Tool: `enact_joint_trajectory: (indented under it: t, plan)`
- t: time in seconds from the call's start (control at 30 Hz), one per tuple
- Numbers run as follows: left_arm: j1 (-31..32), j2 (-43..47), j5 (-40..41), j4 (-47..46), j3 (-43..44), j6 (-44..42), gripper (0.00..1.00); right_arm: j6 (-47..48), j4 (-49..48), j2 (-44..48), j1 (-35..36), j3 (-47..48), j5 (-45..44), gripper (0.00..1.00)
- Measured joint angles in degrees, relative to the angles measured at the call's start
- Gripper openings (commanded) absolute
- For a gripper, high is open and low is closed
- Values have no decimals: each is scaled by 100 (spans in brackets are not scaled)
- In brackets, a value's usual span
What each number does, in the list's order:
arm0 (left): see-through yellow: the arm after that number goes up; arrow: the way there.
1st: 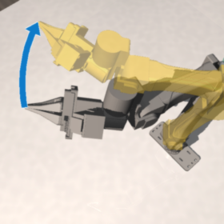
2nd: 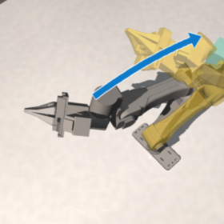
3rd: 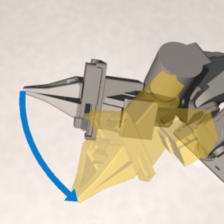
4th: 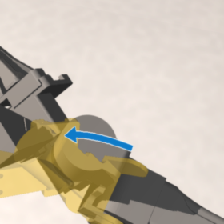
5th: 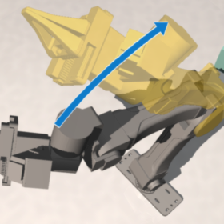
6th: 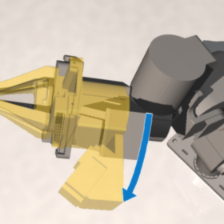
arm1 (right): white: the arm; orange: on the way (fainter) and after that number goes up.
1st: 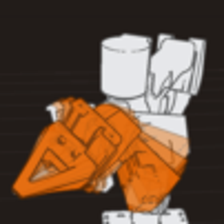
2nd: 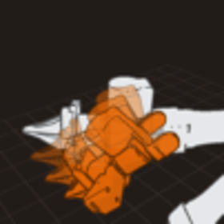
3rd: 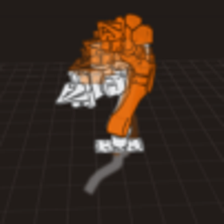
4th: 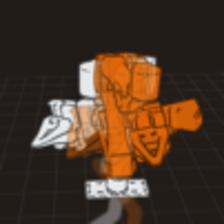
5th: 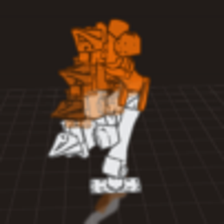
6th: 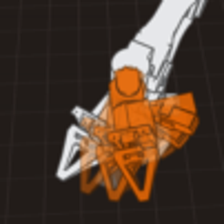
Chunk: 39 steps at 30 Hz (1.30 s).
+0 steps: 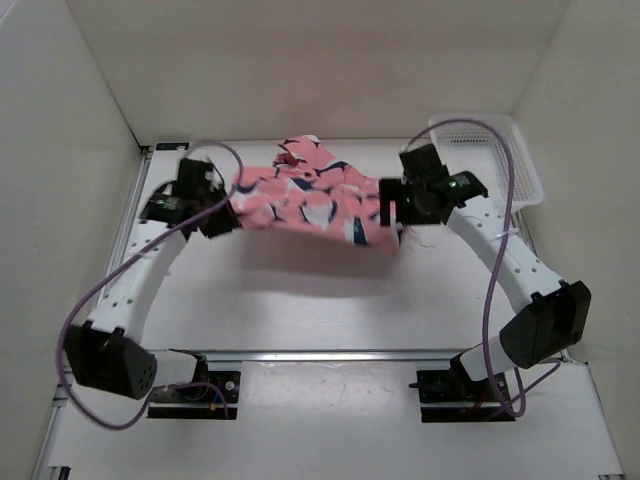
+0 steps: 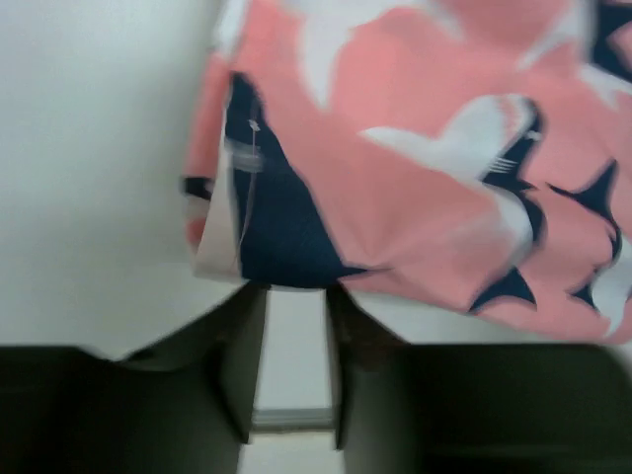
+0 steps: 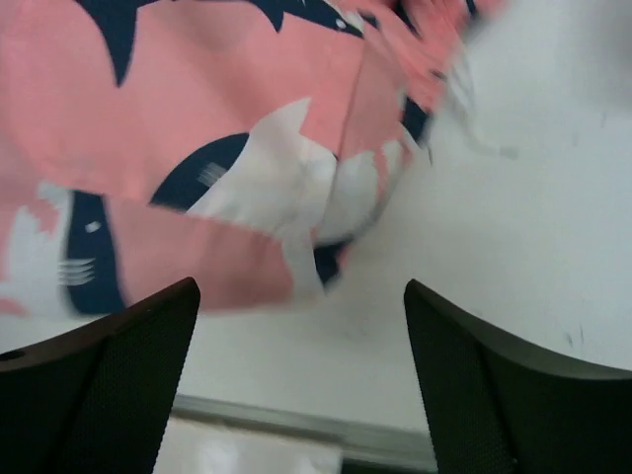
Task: Fold and stack the shorts
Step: Flatten the shorts out
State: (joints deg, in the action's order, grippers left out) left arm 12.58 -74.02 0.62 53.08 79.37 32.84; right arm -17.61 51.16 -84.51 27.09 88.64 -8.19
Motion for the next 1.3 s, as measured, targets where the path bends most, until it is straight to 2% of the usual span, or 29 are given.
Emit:
enact_joint_trajectory:
  t: [0.07,0.1,0.17,0.2,0.23,0.27,0.3,0.33,0.37,0.43,0.47,0.5,0.53,0.57,0.67,0.77,0.83,0.93,0.97,1.0,1.07,1.13,1.17,1.2,1.23,1.3]
  plan:
    - [35,-221,-96,79,-848,-15,67,-136,98,9,-33,-798,-142,90]
    - [35,-461,-114,98,-1134,-17,83,-195,170,9,-72,-1117,-188,89]
    - [35,-826,-127,175,-1449,-20,83,-363,234,140,-170,-1646,-243,74]
    - [35,-916,-107,249,-1495,-7,77,-457,262,271,-234,-1832,-249,67]
    - [31,-927,-85,264,-1493,9,50,-542,278,446,-284,-1963,-267,57]
    - [28,-885,-52,260,-1445,48,37,-651,236,656,-358,-2083,-262,52]
    - [26,-844,-2,258,-1366,63,29,-754,179,894,-433,-2197,-227,51]
    - [0,-809,37,240,-1252,50,25,-905,72,1222,-540,-2367,-153,51]
    - [-17,-802,52,208,-1167,68,28,-1040,-109,1510,-678,-2573,-11,53]
    - [-81,-831,55,129,-1043,79,42,-1325,-597,2153,-1108,-3263,557,60]
    - [-114,-872,50,101,-1023,105,51,-1488,-807,2371,-1384,-3661,870,70]
    - [-144,-927,33,83,-1025,133,78,-1639,-1019,2529,-1602,-4035,1128,74]
    - [-166,-1010,7,76,-1040,157,90,-1808,-1307,2675,-1862,-4551,1443,79]
    - [-190,-1088,-26,48,-1073,177,97,-1963,-1475,2684,-2004,-4889,1685,79]
    - [-225,-1276,-245,-168,-1399,365,99,-2293,-1928,2605,-2253,-5663,2345,79]
    - [-140,-1508,-474,-302,-1690,516,99,-2518,-2341,2347,-2361,-5805,2780,76]
    - [-31,-1762,-592,-420,-1764,614,95,-2601,-2767,2094,-2374,-5805,2983,75]
    - [85,-2155,-649,-605,-1788,728,72,-2697,-3246,1613,-2376,-5775,3141,71]
    - [103,-2286,-651,-654,-1781,761,45,-2710,-3362,1449,-2376,-5751,3165,69]
    - [105,-2411,-640,-693,-1773,809,30,-2723,-3464,1279,-2376,-5702,3195,68]
    - [105,-2660,-564,-697,-1679,780,10,-2745,-3674,920,-2352,-5571,3226,64]
    - [98,-2874,-481,-723,-1539,745,10,-2726,-3816,577,-2258,-5392,3187,50]
    - [87,-2933,-448,-730,-1473,723,10,-2717,-3847,376,-2164,-5243,3156,39]
    - [81,-2975,-424,-728,-1392,702,10,-2686,-3871,212,-2085,-5097,3097,28]
    - [66,-2983,-404,-732,-1320,682,10,-2638,-3842,42,-2011,-4909,3014,9]
    - [4,-2983,-400,-647,-1075,643,10,-2496,-3528,-256,-1908,-4363,2817,0]
